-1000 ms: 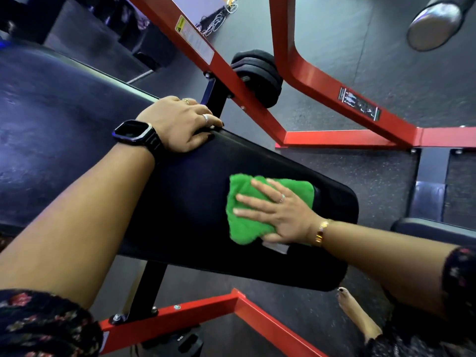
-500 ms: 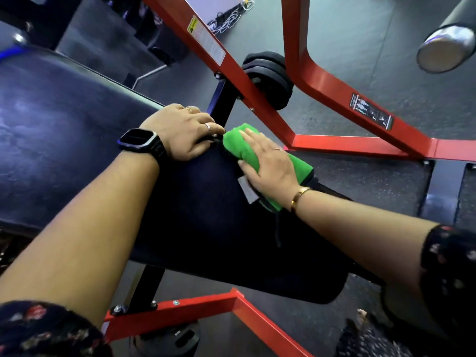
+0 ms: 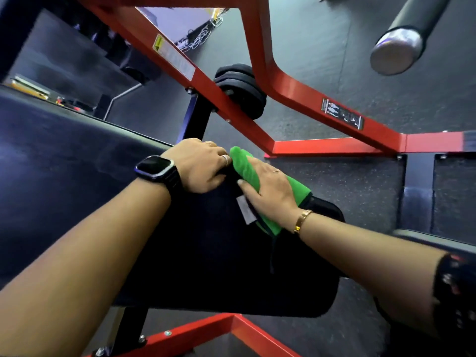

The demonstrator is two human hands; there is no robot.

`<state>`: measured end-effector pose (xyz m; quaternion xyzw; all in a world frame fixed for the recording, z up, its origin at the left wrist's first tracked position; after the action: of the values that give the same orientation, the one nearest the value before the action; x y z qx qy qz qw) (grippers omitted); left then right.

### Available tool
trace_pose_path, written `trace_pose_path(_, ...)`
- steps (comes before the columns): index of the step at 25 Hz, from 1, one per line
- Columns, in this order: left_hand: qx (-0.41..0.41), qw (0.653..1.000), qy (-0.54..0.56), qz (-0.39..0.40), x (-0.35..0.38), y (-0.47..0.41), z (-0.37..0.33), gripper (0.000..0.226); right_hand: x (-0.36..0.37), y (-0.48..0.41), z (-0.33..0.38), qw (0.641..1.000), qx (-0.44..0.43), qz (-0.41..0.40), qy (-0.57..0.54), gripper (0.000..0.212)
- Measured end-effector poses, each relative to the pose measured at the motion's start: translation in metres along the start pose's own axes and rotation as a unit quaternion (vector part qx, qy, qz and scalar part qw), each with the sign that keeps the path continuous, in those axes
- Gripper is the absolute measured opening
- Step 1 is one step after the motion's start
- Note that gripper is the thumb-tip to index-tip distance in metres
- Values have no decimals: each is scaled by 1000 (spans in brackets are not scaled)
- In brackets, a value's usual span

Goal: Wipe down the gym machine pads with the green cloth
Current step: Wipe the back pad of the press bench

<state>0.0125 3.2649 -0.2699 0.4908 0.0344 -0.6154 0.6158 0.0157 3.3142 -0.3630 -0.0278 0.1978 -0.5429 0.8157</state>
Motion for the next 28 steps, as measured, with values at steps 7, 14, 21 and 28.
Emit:
trace_pose_path(7, 37, 998, 37, 31, 11, -4, -19, 54, -26, 76, -114, 981, 160, -98, 57, 66)
trace_pose_path(14, 67, 996, 16, 50, 20, -29, -48, 64, -23, 67, -114, 995, 88, -45, 20, 67)
trace_pose_path(21, 73, 996, 36, 41, 20, -31, -47, 61, -24, 107, -142, 961, 252, -108, 34, 75)
trace_pose_path(28, 76, 996, 31, 23, 18, -31, -47, 60, -18, 88, -100, 988, 111, -96, 48, 66)
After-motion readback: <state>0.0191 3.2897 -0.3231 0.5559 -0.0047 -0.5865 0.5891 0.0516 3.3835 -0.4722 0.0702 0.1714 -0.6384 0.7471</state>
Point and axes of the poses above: each hand's wrist, its own y-axis away from the middle knuckle, its own x-axis out of the palm, z = x × y, the point moved 10 cm from there along -y, towards the middle knuckle, and after that the axes turned 1 degree about -y, right-handed, at the moved point
